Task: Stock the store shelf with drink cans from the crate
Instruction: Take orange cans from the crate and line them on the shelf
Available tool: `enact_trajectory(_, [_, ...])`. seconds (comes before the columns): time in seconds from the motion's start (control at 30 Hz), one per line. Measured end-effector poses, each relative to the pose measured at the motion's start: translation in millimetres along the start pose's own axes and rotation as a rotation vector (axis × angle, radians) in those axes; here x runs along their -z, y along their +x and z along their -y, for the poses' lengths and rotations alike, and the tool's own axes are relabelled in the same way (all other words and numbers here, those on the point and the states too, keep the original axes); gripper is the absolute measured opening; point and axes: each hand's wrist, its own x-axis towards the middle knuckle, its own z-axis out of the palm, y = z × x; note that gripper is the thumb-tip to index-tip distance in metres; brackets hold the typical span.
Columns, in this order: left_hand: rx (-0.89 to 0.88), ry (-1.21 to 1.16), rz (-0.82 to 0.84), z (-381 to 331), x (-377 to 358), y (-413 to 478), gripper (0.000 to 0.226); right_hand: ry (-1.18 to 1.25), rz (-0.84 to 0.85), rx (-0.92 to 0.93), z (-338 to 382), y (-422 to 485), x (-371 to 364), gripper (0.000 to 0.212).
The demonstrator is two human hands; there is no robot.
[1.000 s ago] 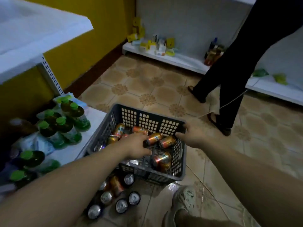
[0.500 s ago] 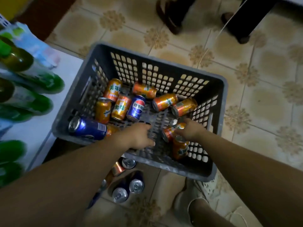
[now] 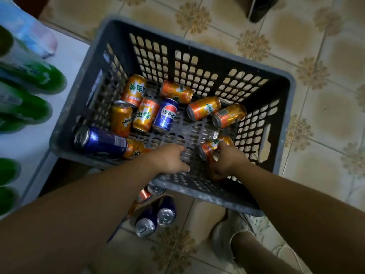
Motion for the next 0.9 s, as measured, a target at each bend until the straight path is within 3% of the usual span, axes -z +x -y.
enact_trajectory(0.17, [-0.017,-0.074,-0.072,-19.2,16.1,-44.9,0.072,0.183,-0.172,0.062,19.7,-52.2,40.6,0.076])
enact_trajectory(0.37, [-0.052,-0.143,-0.187,-38.2,35.4,-118.8,0.087,0.501,-0.39,0.183,45.9,-141.7,97.3,0.069])
enact_trajectory(0.63, [-0.25,-0.415,-0.469,-67.6,58.1,-238.0,0.09,0.818,-0.551,0.422,77.4,-265.1,164.2,0.064])
enact_trajectory(0.9, [-0.429,-0.654,-0.745,-85.9,79.7,-382.8,0.059,0.97,-0.726,0.65,140.9,-390.9,207.2,0.06])
